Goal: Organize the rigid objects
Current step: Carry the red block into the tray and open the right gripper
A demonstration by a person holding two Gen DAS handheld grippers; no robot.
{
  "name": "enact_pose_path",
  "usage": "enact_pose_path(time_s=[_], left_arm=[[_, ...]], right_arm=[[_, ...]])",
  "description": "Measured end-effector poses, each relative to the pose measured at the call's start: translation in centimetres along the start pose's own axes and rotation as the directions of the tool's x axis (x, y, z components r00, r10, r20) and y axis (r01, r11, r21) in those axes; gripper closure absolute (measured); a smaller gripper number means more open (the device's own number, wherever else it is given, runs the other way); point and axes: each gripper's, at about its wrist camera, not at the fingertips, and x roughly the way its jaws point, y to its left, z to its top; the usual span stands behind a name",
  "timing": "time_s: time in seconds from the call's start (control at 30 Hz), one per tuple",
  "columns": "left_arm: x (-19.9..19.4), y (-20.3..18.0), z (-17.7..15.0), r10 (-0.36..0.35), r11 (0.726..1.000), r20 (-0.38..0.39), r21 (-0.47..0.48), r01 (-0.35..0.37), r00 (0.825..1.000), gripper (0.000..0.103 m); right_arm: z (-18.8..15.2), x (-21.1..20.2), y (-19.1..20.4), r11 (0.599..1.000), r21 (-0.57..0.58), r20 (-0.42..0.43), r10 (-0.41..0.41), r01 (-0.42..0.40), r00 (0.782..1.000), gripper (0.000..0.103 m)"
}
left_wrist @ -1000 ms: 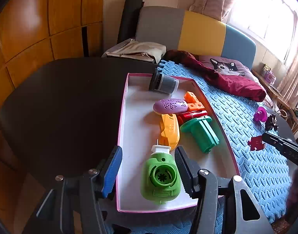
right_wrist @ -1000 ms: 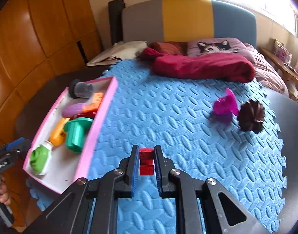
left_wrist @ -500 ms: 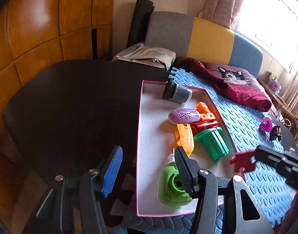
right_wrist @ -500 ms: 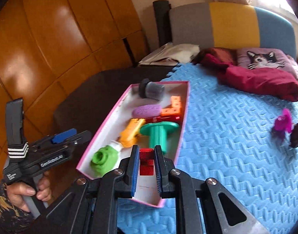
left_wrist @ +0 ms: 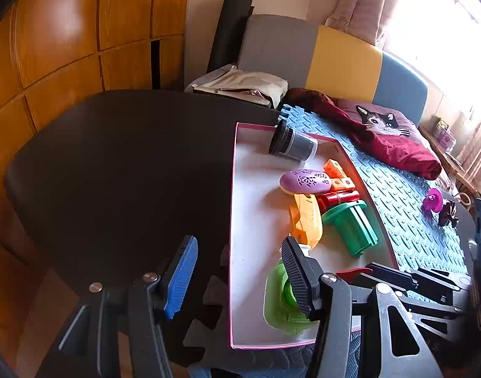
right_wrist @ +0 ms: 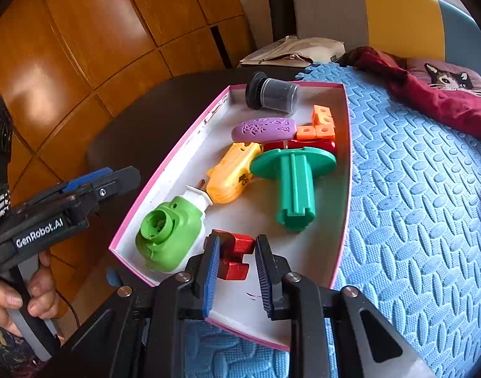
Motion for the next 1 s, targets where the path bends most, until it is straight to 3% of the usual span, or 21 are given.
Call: enact_pose_path(time_s=[0.47, 0.6, 1.0], left_arm=[[-0.1, 0.3, -0.1, 0.002, 1.0, 0.001, -0.004, -0.002, 1.0, 0.047], [-0.1, -0.1, -0.2, 0.008, 1.0, -0.003, 0.007, -0.008, 1.0, 0.047], [-0.4, -0.9, -0.4, 0.021, 0.999, -0.002, 0.04, -0.021, 1.0, 0.047]], right_arm=[[-1.2, -0.1, 2.0, 0.989, -0.128, -0.028, -0.08, 0.075, 0.996, 0.064], [-0.7, 0.5, 2.3, 0.993, -0.114, -0.02, -0.031, 0.029, 0.999, 0.064], [-1.1, 0.3, 2.0, 0.994, -0.098, -0.006, -0.05, 0.05, 0.999, 0.064]])
